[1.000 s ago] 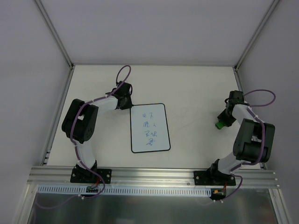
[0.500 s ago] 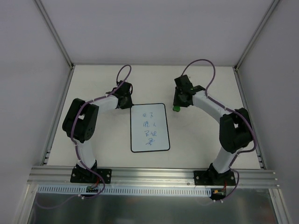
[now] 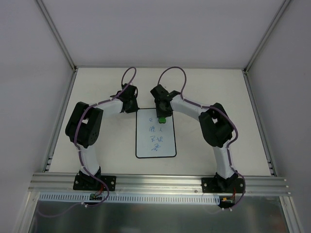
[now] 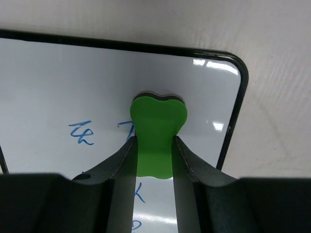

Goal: Erase the whiteboard

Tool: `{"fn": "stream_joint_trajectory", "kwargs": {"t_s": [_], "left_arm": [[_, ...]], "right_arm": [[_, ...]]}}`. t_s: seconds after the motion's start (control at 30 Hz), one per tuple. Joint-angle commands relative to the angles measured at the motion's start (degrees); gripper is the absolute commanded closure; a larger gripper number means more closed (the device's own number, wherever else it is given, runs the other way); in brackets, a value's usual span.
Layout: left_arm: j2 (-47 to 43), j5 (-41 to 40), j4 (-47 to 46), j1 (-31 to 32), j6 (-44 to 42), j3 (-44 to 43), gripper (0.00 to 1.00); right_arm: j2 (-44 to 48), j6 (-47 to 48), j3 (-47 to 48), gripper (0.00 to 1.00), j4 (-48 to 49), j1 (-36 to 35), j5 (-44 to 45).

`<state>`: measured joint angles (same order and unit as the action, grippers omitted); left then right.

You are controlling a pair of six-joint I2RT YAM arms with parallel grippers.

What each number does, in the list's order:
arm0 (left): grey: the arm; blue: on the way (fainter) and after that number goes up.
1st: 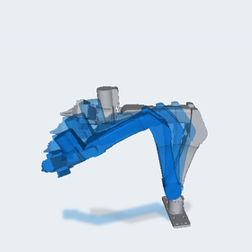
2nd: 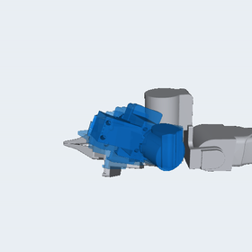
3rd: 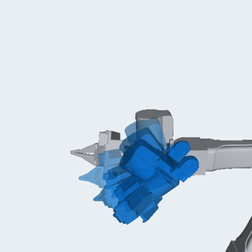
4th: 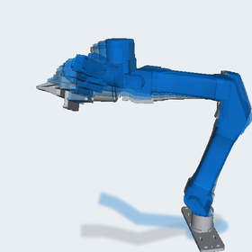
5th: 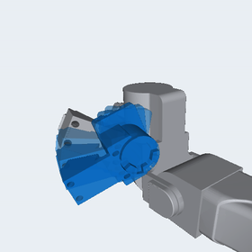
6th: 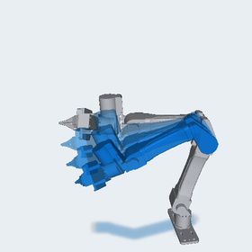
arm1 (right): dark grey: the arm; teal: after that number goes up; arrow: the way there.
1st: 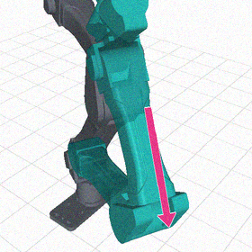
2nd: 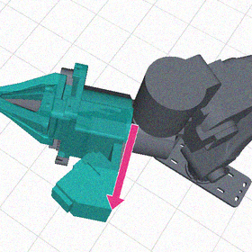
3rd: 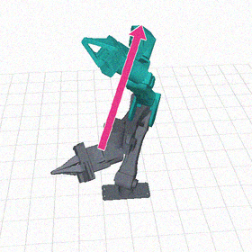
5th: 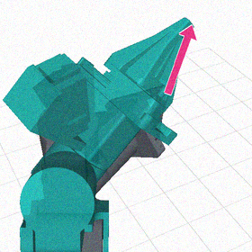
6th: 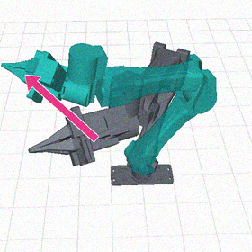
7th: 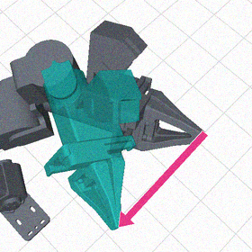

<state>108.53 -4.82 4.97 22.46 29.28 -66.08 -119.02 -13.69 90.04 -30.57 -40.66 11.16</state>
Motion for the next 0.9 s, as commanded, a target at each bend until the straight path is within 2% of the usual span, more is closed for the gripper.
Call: {"fn": "stream_joint_trajectory", "kwargs": {"t_s": [0.0, 0.1, 0.27, 0.3, 0.33, 0.4, 0.43, 0.5, 0.67, 0.87], "left_arm": [[4.5, 4.2, 5.9, 0.5, 1.2, 1.7, 1.00], [4.7, 6.3, 5.8, 0.5, 2.2, 1.9, 1.00], [2.3, 6.8, 5.8, 0.6, 3.4, 3.6, 0.99], [1.7, 6.6, 5.8, 0.6, 3.4, 3.9, 0.95], [0.9, 6.1, 5.9, 0.6, 3.4, 4.3, 0.85], [-1.5, 5.5, 6.0, 0.5, 3.3, 5.5, 0.78], [-2.5, 5.3, 6.0, 0.6, 3.4, 6.2, 0.69], [-5.3, 5.1, 6.2, 0.6, 3.6, 8.2, 0.60], [-10.8, 5.3, 7.0, 1.4, 3.8, 12.9, 0.59], [-11.9, 5.8, 7.7, 6.3, 4.4, 15.8, 0.60]], "right_arm": [[-3.0, -0.4, 5.4, 0.95, -3.4, -2.0, 0.9], [-5.2, -1.1, 6.9, 0.95, -4.1, -3.8, 0.6], [-4.2, -3.2, 3.7, 0.97, -4.1, -4.0, 3.2], [-3.4, -3.4, 3.0, 0.97, -4.1, -3.8, 3.9], [-2.9, -3.8, 2.2, 0.97, -4.1, -3.2, 4.6], [-1.7, -5.1, -0.4, 0.98, -4.1, -2.4, 4.7], [-1.3, -5.2, -1.2, 0.98, -4.0, -1.7, 4.8], [-0.8, -5.2, -2.7, 0.98, -4.1, -1.3, 4.9], [-0.2, -5.2, -3.9, 0.98, -3.8, -0.5, 4.9], [0.2, -5.2, -5.0, 0.98, -2.0, 0.2, 3.6]]}}
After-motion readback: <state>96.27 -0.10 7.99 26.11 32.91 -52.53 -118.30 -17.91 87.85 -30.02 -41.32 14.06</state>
